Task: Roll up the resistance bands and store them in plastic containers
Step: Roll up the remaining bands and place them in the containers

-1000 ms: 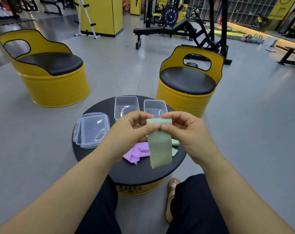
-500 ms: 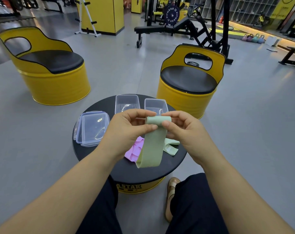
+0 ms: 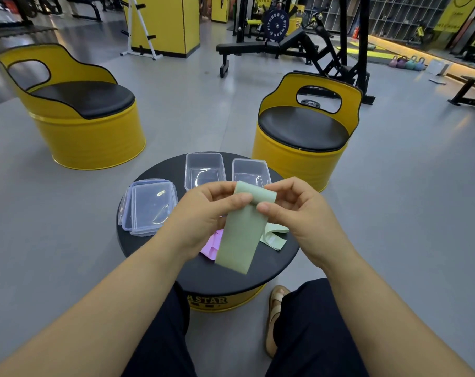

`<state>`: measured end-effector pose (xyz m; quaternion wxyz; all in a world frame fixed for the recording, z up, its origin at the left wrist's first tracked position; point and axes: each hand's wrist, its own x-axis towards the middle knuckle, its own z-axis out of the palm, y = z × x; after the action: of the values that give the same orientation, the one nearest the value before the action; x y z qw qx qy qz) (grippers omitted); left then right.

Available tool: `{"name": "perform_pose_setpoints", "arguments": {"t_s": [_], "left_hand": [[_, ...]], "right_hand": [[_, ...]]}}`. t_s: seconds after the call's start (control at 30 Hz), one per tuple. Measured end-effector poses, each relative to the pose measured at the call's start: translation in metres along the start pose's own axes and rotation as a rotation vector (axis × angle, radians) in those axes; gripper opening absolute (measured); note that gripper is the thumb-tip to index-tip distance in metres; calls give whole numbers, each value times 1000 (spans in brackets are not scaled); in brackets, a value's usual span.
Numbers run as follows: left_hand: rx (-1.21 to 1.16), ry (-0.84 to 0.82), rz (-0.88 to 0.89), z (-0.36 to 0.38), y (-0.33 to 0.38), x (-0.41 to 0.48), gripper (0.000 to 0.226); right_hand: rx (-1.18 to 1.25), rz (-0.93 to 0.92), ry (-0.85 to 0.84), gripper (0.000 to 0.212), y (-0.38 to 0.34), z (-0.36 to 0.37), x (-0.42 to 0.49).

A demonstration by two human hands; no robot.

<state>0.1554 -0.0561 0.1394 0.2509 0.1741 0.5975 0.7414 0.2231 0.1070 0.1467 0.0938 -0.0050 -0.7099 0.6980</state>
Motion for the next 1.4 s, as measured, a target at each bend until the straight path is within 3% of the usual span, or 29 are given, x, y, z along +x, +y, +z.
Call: {"name": "perform_pose_setpoints", "arguments": {"t_s": [0.13, 0.2, 0.33, 0.5, 0.63, 0.8, 0.9, 1.3, 1.4], "left_hand": [[-51, -229, -171, -13, 10, 1, 30], [-58, -358, -225, -15, 15, 3, 44], [-116, -527, -287, -11, 20, 4, 44], [-144, -563, -306, -13, 14, 7, 70], [-32, -603, -270, -13, 12, 4, 43], [98, -527, -303, -13, 9, 3, 46], [162, -465, -292, -10, 11, 4, 21], [118, -492, -266, -12, 8, 1, 23], [104, -484, -251, -12, 5, 1, 51]], "right_hand": [[-243, 24, -329, 54, -16, -13, 2], [-309, 40, -458, 65, -27, -14, 5], [-365, 36, -585, 62, -40, -11, 9], [-327, -9, -579, 60, -38, -11, 9], [-291, 9, -581, 66, -34, -12, 7], [-171, 19, -586, 63, -33, -16, 6], [-151, -4, -595, 62, -30, -19, 7], [-559, -167, -494, 55, -28, -19, 8], [-642, -173, -502, 59, -28, -20, 10]]}}
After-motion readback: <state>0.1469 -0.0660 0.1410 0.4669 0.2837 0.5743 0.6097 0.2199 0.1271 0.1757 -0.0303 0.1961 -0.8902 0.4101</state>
